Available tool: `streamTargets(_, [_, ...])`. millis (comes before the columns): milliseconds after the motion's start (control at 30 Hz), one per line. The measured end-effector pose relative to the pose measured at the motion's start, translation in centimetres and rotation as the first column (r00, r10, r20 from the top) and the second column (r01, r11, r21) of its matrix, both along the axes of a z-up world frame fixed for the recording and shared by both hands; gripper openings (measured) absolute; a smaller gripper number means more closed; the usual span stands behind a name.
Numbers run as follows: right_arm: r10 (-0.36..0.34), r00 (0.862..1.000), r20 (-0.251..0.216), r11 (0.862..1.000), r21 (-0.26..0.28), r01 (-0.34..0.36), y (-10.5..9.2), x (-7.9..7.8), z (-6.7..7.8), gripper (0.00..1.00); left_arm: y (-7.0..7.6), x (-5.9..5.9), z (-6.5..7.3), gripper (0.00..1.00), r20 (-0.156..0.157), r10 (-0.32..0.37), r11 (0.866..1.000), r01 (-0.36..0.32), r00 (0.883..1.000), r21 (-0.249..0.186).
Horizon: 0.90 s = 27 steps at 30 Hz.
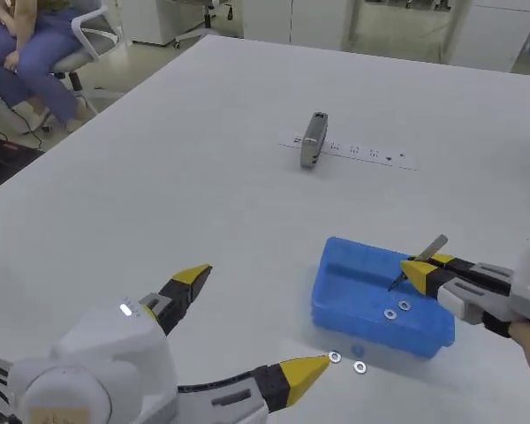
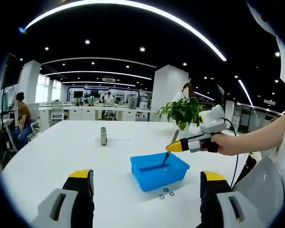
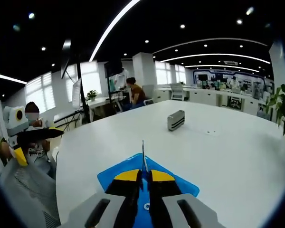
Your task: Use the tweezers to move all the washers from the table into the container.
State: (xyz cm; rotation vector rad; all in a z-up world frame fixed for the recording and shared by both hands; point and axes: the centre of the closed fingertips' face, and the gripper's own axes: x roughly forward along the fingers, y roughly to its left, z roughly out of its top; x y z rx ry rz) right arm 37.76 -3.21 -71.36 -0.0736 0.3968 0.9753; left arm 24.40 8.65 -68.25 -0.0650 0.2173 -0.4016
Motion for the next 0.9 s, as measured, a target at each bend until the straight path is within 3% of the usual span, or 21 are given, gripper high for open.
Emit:
streamTargets(167, [-0.031, 0.999, 0.008, 0.999, 0.035, 0.031, -0.3, 0.5, 1.8, 0.03, -0.1, -0.1, 0.1, 0.94, 0.005, -0.005, 1.0, 0.005, 1.0, 0.005])
streamTargets(267, [-0.05, 0.999, -0.002, 0.995, 0.089, 0.05, -0.6, 0.4, 2.8, 0.03, -0.3, -0.1, 0.0, 0.93, 0.001, -0.011, 1.0, 0.011, 1.0, 0.01])
streamTargets(500, [-0.02, 0.999, -0.029, 0.99, 0.139, 0.024, -0.6, -1.6, 3.5, 0.03, -0.7, -0.3, 0.0, 0.93, 0.001, -0.026, 1.0, 0.025, 1.0, 0.015])
streamTargets(667, [0.042, 0.995, -0.086, 0.986, 0.162, -0.027, -0.2, -4.2, 2.5, 0.03, -0.7, -0.3, -0.1, 0.93, -0.004, -0.027, 0.999, 0.027, 1.0, 0.018])
streamTargets(900, [0.101, 0.979, -0.174, 0.989, 0.12, -0.081, 0.8, -7.1, -1.1, 0.03, -0.7, -0.3, -0.2, 0.92, -0.006, -0.029, 0.999, 0.029, 1.0, 0.027])
